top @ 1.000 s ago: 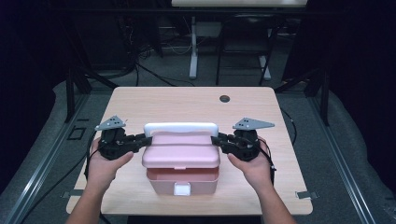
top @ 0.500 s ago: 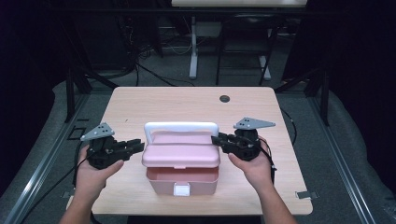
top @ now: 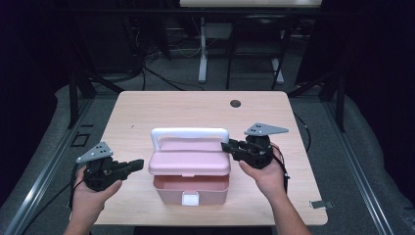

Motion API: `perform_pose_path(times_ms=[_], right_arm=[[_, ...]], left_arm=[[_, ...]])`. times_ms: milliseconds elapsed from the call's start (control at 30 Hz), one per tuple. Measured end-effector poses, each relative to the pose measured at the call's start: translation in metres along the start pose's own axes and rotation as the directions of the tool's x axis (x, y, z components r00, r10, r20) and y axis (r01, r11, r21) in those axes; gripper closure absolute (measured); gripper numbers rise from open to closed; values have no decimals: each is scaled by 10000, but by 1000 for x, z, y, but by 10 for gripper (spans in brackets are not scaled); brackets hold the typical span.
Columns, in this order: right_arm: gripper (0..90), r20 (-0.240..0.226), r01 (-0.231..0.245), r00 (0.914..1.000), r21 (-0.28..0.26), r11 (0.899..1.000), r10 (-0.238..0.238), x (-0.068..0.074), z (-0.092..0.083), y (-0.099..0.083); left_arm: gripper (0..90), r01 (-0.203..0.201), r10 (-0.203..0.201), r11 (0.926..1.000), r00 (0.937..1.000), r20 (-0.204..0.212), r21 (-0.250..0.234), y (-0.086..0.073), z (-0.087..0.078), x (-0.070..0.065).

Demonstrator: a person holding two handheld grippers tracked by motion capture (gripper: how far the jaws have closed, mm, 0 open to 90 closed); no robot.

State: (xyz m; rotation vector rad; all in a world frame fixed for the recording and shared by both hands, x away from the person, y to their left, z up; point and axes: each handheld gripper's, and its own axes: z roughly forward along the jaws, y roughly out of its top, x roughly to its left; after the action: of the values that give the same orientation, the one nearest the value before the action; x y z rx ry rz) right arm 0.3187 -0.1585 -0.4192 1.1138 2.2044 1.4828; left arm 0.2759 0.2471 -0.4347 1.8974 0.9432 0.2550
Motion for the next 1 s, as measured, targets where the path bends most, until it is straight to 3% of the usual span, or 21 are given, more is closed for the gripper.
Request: perform_pose_path(times_ms=[300, 600, 1000], right_arm=[[740, 5, -3, 10000, -21, 10000, 3, 0, 0, 0], [740, 36, -1, 10000, -11, 10000, 1, 1, 1, -1], [740, 15, -45, 10000, 39, 10000, 45, 0, 1, -3]], left_arm=[[900, -94, 92, 9993, 10000, 36, 349, -9, 6, -5], [900, -401, 378, 9970, 9987, 348, 666, -14, 22, -15], [899, -486, 450, 9963, 9977, 513, 711, -14, 26, -22]])
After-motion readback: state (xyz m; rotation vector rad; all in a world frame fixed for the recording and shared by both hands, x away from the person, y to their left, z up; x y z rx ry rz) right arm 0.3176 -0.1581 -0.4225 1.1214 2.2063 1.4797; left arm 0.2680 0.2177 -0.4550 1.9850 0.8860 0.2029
